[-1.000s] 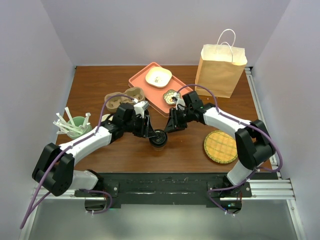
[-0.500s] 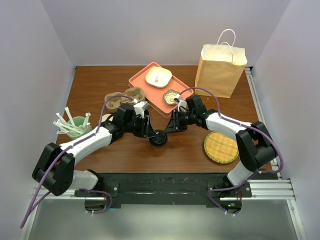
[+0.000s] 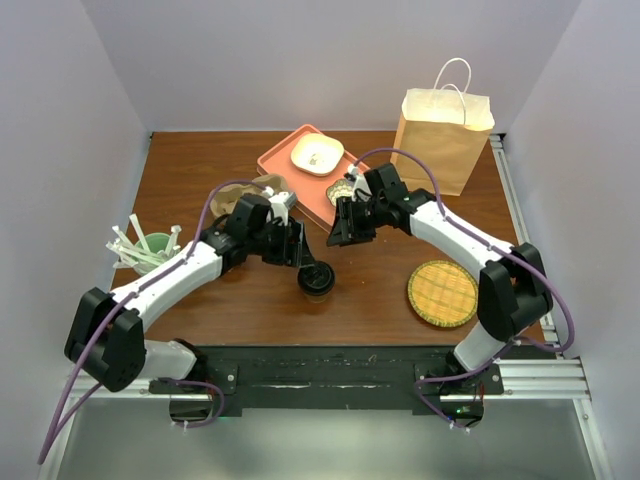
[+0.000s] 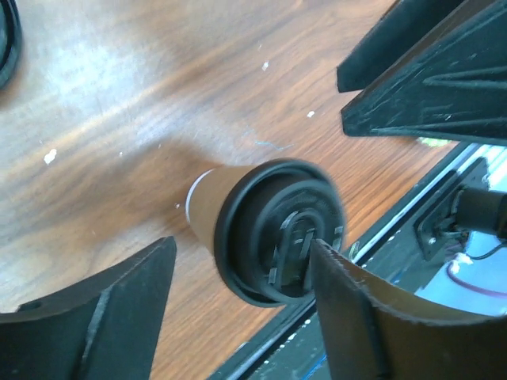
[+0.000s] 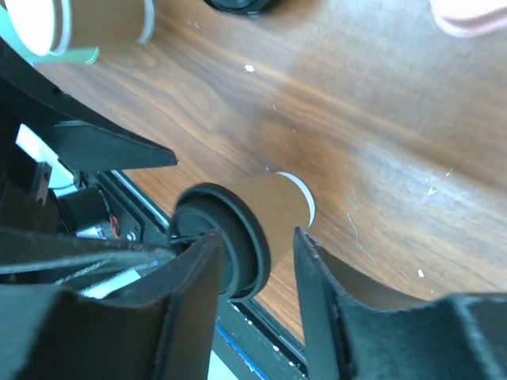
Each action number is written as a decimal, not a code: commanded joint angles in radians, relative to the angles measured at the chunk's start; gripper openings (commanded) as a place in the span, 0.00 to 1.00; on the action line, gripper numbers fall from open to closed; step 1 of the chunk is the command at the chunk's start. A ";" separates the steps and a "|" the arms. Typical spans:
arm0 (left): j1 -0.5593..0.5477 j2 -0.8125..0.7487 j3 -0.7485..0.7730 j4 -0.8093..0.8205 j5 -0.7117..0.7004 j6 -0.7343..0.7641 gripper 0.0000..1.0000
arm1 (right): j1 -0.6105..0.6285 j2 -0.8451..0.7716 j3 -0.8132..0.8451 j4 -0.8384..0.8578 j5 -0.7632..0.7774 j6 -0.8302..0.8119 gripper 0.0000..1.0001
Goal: Pack the takeout coffee
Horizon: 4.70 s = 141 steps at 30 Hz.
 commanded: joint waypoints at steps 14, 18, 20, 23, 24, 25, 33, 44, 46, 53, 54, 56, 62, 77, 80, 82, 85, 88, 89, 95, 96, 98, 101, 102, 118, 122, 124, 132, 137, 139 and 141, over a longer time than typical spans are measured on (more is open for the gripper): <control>0.002 -0.045 0.398 -0.271 -0.344 0.109 1.00 | -0.001 -0.397 0.117 -0.391 0.358 -0.066 0.99; 0.004 0.043 0.457 -0.334 -0.411 0.189 0.98 | -0.003 -0.471 0.106 -0.435 0.425 -0.037 0.99; 0.005 0.081 0.531 -0.410 -0.439 0.201 0.96 | -0.001 -0.506 0.082 -0.444 0.458 -0.032 0.99; 0.004 0.139 0.637 -0.506 -0.418 0.209 0.92 | -0.001 -0.526 0.074 -0.492 0.505 -0.009 0.99; 0.004 0.155 0.655 -0.532 -0.409 0.200 0.92 | -0.003 -0.534 0.071 -0.504 0.516 -0.008 0.99; 0.005 0.156 0.677 -0.539 -0.406 0.194 0.91 | -0.001 -0.538 0.067 -0.512 0.527 -0.017 0.99; 0.001 0.111 0.677 -0.579 -0.362 0.122 0.87 | -0.003 -0.546 0.062 -0.454 0.417 -0.120 0.96; 0.002 -0.161 0.605 -0.490 -0.453 0.088 1.00 | 0.397 -0.302 0.066 -0.245 0.533 0.057 0.96; 0.002 -0.198 0.587 -0.492 -0.476 0.085 1.00 | 0.414 -0.227 0.094 -0.240 0.539 0.060 0.96; 0.002 -0.386 0.496 -0.478 -0.539 0.082 1.00 | 0.454 -0.052 0.201 -0.265 0.585 0.018 0.96; 0.002 -0.396 0.493 -0.483 -0.544 0.083 1.00 | 0.456 -0.037 0.211 -0.265 0.581 0.015 0.95; 0.002 -0.414 0.490 -0.500 -0.562 0.083 1.00 | 0.459 0.003 0.229 -0.279 0.593 0.012 0.95; 0.002 -0.436 0.487 -0.509 -0.588 0.094 1.00 | 0.464 0.063 0.274 -0.300 0.631 -0.012 0.92; 0.002 -0.396 0.531 -0.509 -0.622 0.128 1.00 | 0.470 0.132 0.287 -0.349 0.705 -0.014 0.81; 0.002 -0.390 0.536 -0.506 -0.626 0.132 1.00 | 0.470 0.129 0.287 -0.381 0.742 -0.008 0.78; 0.002 -0.387 0.537 -0.501 -0.634 0.134 1.00 | 0.468 0.124 0.286 -0.395 0.780 -0.008 0.77; 0.002 -0.382 0.540 -0.495 -0.640 0.140 1.00 | 0.450 0.121 0.290 -0.431 0.817 -0.018 0.77; 0.002 -0.373 0.542 -0.490 -0.642 0.143 1.00 | 0.378 0.089 0.254 -0.429 0.798 -0.017 0.76; 0.002 -0.370 0.545 -0.493 -0.643 0.146 1.00 | 0.321 0.077 0.225 -0.419 0.785 -0.015 0.75; 0.002 -0.365 0.548 -0.497 -0.651 0.148 1.00 | 0.093 0.005 0.151 -0.388 0.745 -0.083 0.73; 0.004 -0.364 0.548 -0.497 -0.649 0.148 1.00 | 0.068 0.002 0.146 -0.389 0.740 -0.092 0.73; 0.002 -0.361 0.556 -0.504 -0.651 0.144 1.00 | 0.013 -0.004 0.137 -0.395 0.740 -0.098 0.73; 0.002 -0.361 0.566 -0.513 -0.651 0.143 1.00 | -0.032 -0.014 0.126 -0.411 0.743 -0.098 0.73; 0.002 -0.361 0.568 -0.513 -0.651 0.141 1.00 | -0.040 -0.021 0.120 -0.409 0.743 -0.097 0.73; 0.002 -0.364 0.554 -0.524 -0.648 0.137 1.00 | -0.106 -0.049 0.065 -0.365 0.717 -0.063 0.81; 0.004 -0.359 0.551 -0.507 -0.631 0.132 1.00 | -0.104 -0.051 0.105 -0.389 0.728 -0.060 0.87; 0.002 -0.350 0.551 -0.507 -0.629 0.126 1.00 | -0.104 -0.052 0.129 -0.415 0.725 -0.061 0.90; 0.002 -0.347 0.522 -0.472 -0.582 0.143 1.00 | -0.106 -0.028 0.326 -0.504 0.712 -0.061 0.94; 0.002 -0.333 0.491 -0.412 -0.565 0.117 1.00 | -0.135 0.020 0.503 -0.524 0.804 -0.020 0.93; 0.004 -0.315 0.493 -0.431 -0.564 0.082 1.00 | -0.171 0.075 0.615 -0.541 0.835 0.009 0.91; 0.002 -0.327 0.470 -0.420 -0.557 0.062 1.00 | -0.199 0.109 0.694 -0.546 0.857 0.064 0.89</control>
